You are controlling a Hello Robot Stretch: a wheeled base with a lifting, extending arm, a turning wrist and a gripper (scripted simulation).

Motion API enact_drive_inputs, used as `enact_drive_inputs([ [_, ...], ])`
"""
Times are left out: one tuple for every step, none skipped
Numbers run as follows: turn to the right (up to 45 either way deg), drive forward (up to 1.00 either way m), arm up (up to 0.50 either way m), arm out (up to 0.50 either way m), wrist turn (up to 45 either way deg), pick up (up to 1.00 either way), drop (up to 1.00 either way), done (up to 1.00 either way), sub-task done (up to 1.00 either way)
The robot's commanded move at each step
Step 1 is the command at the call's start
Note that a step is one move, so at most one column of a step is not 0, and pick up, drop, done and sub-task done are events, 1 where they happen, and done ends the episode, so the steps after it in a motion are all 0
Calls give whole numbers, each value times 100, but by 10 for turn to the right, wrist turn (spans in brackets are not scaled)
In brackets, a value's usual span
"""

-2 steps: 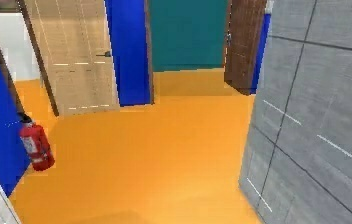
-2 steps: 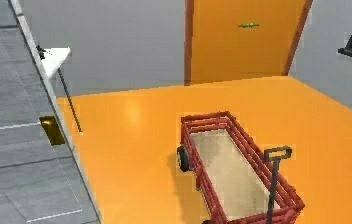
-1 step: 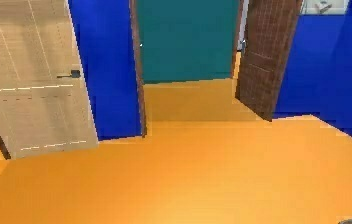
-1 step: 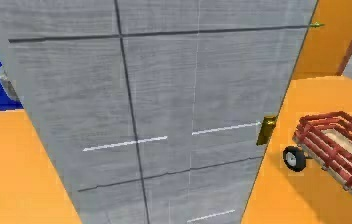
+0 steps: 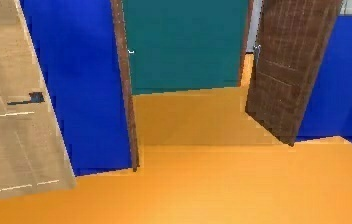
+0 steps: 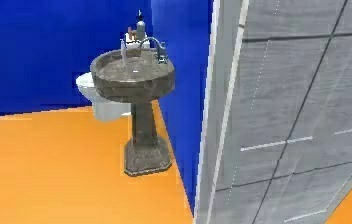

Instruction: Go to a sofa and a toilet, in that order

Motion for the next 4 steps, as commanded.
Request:
enact_drive_inputs([
  [390,0,0,0,0,0,0,0,0],
  [0,100,0,0,0,0,0,0,0],
  [60,0,0,0,0,0,0,0,0],
  [0,40,0,0,0,0,0,0,0],
])
